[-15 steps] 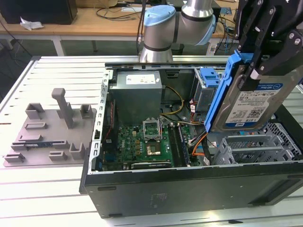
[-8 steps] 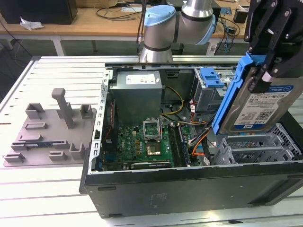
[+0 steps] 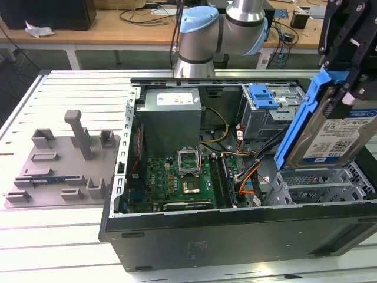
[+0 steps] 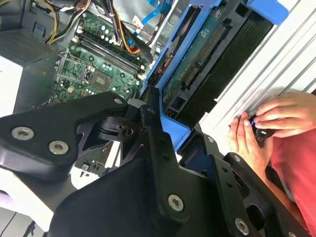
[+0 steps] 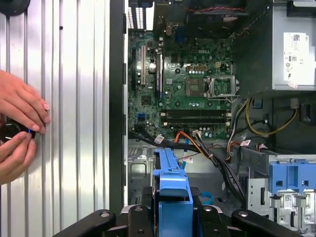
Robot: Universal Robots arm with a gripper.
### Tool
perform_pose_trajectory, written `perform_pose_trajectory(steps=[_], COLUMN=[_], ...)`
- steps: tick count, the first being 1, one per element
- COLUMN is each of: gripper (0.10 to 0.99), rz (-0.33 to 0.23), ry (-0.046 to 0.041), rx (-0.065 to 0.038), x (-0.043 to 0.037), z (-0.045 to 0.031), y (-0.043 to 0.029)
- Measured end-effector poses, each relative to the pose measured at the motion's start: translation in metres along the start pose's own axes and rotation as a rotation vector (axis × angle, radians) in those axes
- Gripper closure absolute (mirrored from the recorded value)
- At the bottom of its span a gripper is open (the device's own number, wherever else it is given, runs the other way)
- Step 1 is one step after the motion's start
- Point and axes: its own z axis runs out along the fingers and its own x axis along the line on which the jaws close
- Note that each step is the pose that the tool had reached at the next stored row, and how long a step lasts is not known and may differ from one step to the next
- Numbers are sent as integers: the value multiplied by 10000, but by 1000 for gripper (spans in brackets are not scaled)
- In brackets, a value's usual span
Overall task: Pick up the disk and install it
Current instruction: 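Insert the disk into the insertion slot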
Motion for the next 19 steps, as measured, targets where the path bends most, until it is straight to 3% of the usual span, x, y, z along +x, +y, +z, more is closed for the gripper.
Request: perform_pose_trajectory(steps=[2, 10, 14, 17, 19], gripper=[718, 718, 718, 718, 718], rz=[0, -1, 0, 17, 16], ry=[-1, 0, -2, 0, 2], rx=[-1, 0, 0, 33, 33], x=[4, 5, 5, 8, 8], z=[1, 3, 5, 87, 94], y=[-57, -89, -161, -179, -185])
